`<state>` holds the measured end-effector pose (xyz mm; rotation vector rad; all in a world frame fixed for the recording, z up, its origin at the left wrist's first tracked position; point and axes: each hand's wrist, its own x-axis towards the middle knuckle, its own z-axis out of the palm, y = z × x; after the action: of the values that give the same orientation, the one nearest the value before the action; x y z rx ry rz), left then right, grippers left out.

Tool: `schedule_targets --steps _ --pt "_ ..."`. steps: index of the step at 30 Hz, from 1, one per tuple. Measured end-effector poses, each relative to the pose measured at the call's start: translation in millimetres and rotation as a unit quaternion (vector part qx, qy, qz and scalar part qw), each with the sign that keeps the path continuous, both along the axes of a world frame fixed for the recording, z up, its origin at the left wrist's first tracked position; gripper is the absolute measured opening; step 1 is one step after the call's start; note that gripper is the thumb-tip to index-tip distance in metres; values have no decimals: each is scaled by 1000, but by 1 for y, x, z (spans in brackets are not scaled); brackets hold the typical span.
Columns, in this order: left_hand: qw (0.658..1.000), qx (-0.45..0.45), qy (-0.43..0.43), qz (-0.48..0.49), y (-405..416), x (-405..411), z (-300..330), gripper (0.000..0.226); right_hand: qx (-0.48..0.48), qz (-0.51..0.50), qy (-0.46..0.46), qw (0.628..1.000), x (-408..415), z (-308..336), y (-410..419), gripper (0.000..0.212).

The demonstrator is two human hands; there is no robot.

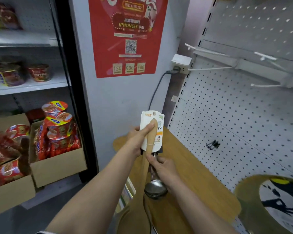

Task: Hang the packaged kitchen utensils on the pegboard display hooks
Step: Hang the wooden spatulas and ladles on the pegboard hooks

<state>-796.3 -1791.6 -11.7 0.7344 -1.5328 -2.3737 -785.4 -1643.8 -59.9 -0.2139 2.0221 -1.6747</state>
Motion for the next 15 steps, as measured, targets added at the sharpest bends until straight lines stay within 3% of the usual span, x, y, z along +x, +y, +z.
schedule_targets --steps 4,10,13,15 --pt "998 -2 -2 -59 -3 -54 -12 74 5 -44 -9 999 -36 -5 -2 32" --pt "990 -9 -11 -143 -13 -131 -24 55 -16 -125 -11 992 -81 -11 -22 30" --pt "982 -10 -16 -188 -26 -166 -27 69 -7 -173 -16 985 -104 -10 -43 28" --pt "977 -13 -17 -214 -36 -188 -30 67 4 -204 -25 979 -117 -11 -60 36"
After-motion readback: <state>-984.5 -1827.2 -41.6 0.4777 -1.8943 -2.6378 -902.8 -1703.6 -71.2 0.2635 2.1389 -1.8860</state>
